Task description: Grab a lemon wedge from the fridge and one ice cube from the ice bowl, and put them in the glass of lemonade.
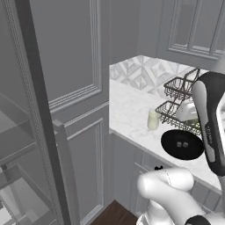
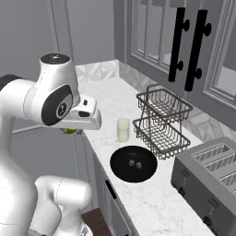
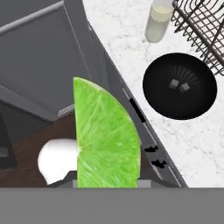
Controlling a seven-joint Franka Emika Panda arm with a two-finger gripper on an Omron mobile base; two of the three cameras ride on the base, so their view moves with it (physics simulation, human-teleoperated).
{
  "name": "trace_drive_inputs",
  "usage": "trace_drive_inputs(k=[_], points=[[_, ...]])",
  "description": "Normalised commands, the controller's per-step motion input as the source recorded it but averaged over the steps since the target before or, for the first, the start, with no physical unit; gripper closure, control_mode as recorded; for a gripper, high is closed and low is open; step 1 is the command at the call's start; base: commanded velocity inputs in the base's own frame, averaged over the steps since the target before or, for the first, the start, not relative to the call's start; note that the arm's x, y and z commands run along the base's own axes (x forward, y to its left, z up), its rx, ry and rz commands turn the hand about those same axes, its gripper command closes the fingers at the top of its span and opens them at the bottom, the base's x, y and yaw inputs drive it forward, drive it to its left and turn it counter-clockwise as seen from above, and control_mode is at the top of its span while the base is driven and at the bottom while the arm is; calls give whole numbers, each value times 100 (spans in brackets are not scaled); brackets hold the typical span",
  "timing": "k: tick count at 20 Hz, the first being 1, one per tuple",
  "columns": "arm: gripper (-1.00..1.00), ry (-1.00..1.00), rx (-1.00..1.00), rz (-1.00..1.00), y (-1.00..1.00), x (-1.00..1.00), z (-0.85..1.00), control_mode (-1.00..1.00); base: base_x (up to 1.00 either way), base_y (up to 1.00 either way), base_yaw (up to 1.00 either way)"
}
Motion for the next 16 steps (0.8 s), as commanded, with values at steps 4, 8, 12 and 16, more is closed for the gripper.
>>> trace_drive_inputs(k=[4, 8, 12, 16], points=[[100, 1, 1, 1, -59, 96, -15, -100, 0, 0, 0], [100, 0, -1, -2, -8, 88, -33, -100, 0, 0, 0], [100, 0, -9, -16, 45, 90, -38, -100, 0, 0, 0], [100, 3, -4, -11, 23, 100, -36, -100, 0, 0, 0]])
